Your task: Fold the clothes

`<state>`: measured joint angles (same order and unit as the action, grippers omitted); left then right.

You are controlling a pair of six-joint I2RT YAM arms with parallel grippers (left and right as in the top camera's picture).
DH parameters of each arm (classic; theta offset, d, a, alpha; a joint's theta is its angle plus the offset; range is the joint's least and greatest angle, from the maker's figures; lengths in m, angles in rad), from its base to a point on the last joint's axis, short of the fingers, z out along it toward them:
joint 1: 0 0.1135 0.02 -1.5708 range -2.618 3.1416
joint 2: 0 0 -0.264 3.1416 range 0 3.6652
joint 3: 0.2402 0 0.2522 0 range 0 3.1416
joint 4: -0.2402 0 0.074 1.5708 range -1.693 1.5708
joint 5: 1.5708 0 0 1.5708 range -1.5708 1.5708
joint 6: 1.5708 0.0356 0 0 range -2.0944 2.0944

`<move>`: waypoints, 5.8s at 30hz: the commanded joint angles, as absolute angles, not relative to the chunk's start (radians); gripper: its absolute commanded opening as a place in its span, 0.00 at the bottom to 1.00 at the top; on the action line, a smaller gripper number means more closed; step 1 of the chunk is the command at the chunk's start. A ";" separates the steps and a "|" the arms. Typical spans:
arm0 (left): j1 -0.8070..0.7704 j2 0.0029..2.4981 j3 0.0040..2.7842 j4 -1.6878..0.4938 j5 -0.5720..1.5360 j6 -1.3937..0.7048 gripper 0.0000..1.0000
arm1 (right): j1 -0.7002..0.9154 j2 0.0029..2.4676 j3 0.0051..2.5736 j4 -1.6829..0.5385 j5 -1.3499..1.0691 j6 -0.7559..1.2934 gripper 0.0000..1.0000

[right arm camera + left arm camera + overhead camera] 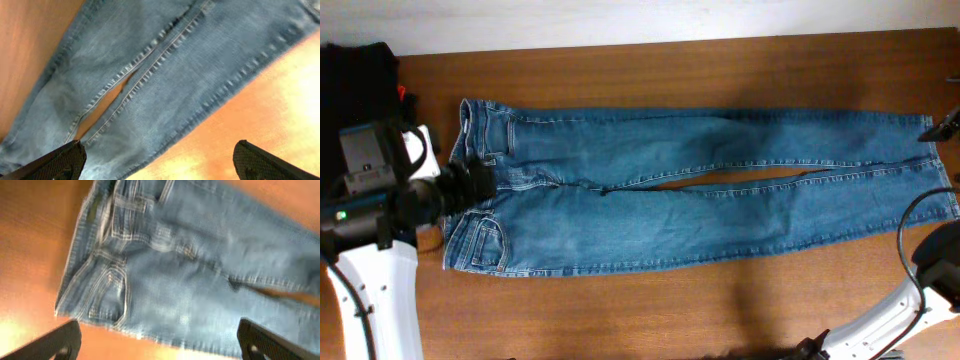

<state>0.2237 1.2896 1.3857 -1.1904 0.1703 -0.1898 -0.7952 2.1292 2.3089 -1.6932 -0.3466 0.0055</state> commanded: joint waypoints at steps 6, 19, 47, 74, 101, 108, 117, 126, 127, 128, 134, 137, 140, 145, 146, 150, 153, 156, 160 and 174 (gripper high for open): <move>0.224 1.284 1.384 -1.370 0.141 -0.225 0.99 | -0.786 1.852 2.178 -1.699 -0.222 0.147 0.99; 0.225 1.274 1.022 -1.225 0.078 -0.371 0.99 | -0.785 1.678 1.797 -1.632 -0.162 0.245 0.99; 0.225 1.274 0.690 -0.827 -0.027 -0.591 0.99 | -0.759 1.678 1.372 -1.193 -0.096 0.236 0.99; 0.225 1.274 0.687 -0.811 -0.102 -0.591 0.99 | -0.878 1.774 1.242 -0.810 0.036 0.502 0.99; 0.225 1.311 0.687 -0.698 -0.102 -0.591 0.99 | -0.877 1.976 1.242 -0.609 -0.155 0.348 0.99; 0.225 1.361 0.687 -0.696 -0.102 -0.591 0.99 | -0.878 1.976 1.242 -0.567 -0.215 0.348 0.80; 0.225 1.381 0.687 -0.696 -0.102 -0.590 0.96 | -0.878 1.976 1.242 -0.587 -0.214 0.348 0.23; 0.225 1.375 0.688 -0.696 -0.098 -0.590 0.70 | -0.878 1.976 1.242 -0.611 -0.214 0.348 0.13; 0.225 1.375 0.688 -0.696 -0.098 -0.590 0.70 | -0.878 1.976 1.242 -0.612 -0.214 0.348 0.18; 0.225 1.375 0.688 -0.696 -0.098 -0.588 0.70 | -0.878 1.975 1.242 -0.612 -0.214 0.348 0.22; 0.225 1.375 0.688 -0.702 -0.098 -0.570 0.78 | -0.881 1.975 1.271 -0.656 -0.174 0.345 0.47; 0.225 1.375 0.688 -0.710 -0.098 -0.571 0.80 | -0.890 1.975 1.280 -0.712 -0.102 0.391 0.48; 0.225 1.375 0.688 -0.711 -0.098 -0.571 0.81 | -0.909 1.975 1.280 -0.757 -0.062 0.462 0.49; 0.225 1.375 0.688 -0.712 -0.098 -0.571 0.84 | -0.924 1.979 1.279 -0.728 -0.076 0.466 0.61; 0.225 1.375 0.688 -0.715 -0.098 -0.571 0.84 | -0.924 1.983 1.279 -0.721 -0.086 0.466 0.61; 0.225 1.375 0.688 -0.715 -0.098 -0.571 0.85 | -0.916 2.006 1.279 -0.689 -0.149 0.474 0.61; 0.225 1.375 0.688 -0.714 -0.099 -0.571 0.86 | -0.909 2.028 1.279 -0.665 -0.150 0.477 0.62; 0.225 1.375 0.688 -0.714 -0.099 -0.571 0.86 | -0.908 2.048 1.279 -0.639 -0.177 0.476 0.64; 0.225 1.375 0.688 -0.715 -0.099 -0.571 0.87 | -0.908 2.071 1.279 -0.607 -0.241 0.452 0.64; 0.225 1.375 0.688 -0.715 -0.099 -0.571 0.87 | -0.908 2.073 1.279 -0.598 -0.281 0.449 0.33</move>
<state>0.2237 1.3746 0.6945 -0.7139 -0.0872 -0.5835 -0.9188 2.0216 1.3006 -0.5816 -0.2535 0.4454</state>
